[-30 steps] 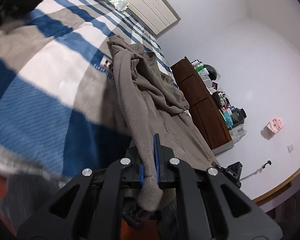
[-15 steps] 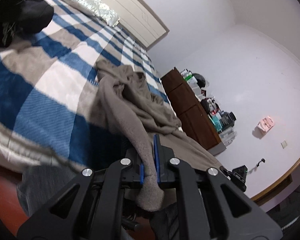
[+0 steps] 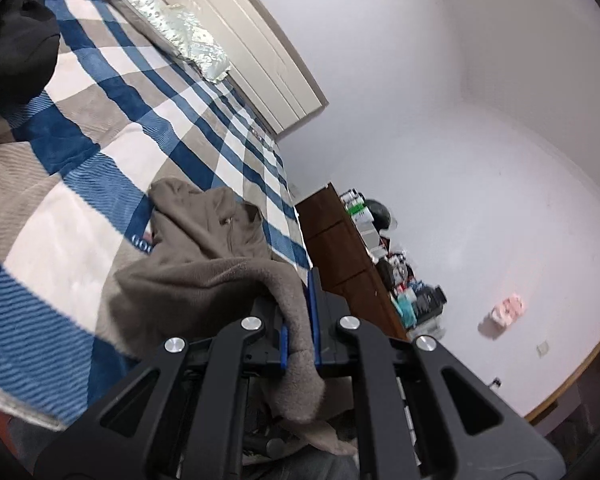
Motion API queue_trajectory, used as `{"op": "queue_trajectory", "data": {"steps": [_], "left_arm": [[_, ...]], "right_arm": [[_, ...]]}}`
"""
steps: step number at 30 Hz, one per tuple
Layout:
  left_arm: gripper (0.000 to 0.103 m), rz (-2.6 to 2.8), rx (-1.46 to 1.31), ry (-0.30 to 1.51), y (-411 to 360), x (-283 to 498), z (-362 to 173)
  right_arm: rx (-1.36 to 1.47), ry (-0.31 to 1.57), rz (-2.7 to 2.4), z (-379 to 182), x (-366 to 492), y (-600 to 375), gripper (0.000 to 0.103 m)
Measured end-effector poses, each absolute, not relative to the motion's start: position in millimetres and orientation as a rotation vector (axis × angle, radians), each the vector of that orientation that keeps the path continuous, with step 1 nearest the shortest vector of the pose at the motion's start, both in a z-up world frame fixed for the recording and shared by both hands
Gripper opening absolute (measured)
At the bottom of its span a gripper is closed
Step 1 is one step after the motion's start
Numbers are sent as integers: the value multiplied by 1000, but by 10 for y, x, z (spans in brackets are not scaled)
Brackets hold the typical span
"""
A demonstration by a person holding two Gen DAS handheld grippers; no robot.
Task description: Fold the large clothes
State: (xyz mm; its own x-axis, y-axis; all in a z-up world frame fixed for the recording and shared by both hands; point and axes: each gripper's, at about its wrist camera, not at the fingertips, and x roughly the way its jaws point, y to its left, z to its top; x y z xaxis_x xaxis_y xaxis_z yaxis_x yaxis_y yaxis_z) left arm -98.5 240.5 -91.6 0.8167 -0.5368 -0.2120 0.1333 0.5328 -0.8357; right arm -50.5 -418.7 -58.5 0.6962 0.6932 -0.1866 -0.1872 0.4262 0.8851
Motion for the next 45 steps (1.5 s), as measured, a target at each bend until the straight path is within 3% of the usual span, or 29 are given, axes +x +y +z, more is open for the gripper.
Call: {"op": "queue_trajectory", "data": {"steps": [7, 12, 19, 27, 31, 36, 45], "left_arm": [[8, -345, -1018, 502, 2549, -122, -1017], [8, -262, -1022, 546, 2620, 541, -1274], [8, -65, -985, 711, 2707, 1386, -2176], [9, 24, -882, 864, 2612, 1732, -2840], [9, 28, -829, 852, 2572, 1629, -2727], [9, -54, -907, 744, 2763, 1514, -2254], [9, -86, -971, 542, 2905, 1728, -1426]], "right_arm": [[1032, 594, 556, -627, 419, -4047, 11], [1040, 669, 469, -1011, 1323, -3945, 11], [877, 898, 291, -1928, 2263, -3641, 11], [688, 1092, 210, -2375, 2779, -3422, 13], [651, 1077, 248, -2230, 2689, -3373, 22], [668, 983, 329, -1808, 2562, -3458, 16], [694, 732, 401, -872, 2873, -3303, 15]]}}
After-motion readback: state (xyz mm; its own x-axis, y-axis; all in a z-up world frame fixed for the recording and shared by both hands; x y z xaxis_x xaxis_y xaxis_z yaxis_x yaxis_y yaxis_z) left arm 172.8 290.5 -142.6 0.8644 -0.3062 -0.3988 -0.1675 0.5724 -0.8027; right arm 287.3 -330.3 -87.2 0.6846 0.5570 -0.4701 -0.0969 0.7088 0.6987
